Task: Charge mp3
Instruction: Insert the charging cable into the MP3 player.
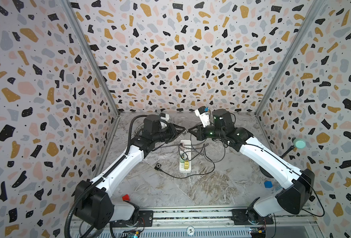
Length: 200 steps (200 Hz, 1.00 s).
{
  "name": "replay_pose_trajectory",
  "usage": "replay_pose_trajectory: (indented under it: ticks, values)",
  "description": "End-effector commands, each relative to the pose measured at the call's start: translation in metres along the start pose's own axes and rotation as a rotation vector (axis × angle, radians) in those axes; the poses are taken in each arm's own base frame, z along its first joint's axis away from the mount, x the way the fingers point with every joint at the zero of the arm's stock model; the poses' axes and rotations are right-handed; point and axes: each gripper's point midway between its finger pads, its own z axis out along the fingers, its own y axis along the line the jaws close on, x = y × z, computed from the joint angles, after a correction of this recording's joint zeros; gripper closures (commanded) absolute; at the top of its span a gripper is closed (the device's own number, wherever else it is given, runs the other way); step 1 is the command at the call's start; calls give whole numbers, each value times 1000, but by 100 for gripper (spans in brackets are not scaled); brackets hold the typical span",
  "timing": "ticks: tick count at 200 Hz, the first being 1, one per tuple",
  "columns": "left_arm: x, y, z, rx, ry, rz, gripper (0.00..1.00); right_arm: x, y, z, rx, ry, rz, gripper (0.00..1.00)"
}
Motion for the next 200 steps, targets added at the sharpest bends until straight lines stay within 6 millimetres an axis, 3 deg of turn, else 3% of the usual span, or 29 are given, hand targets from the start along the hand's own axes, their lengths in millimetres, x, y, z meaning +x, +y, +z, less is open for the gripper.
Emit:
replay_pose_trajectory:
  ticks: [1,47,91,200]
  values:
    - [21,-159,-53,509,26,328,100,93,-15,32,4,312,133,100]
    - [25,-166,-61,544,26,348,100,93,-20,33,-10,327,167,100]
    - [26,-171,-65,560,10,374,100,109,-27,39,10,395,212,100]
    - [22,-183,-73,588,-37,428,100,128,-37,42,55,442,279,100]
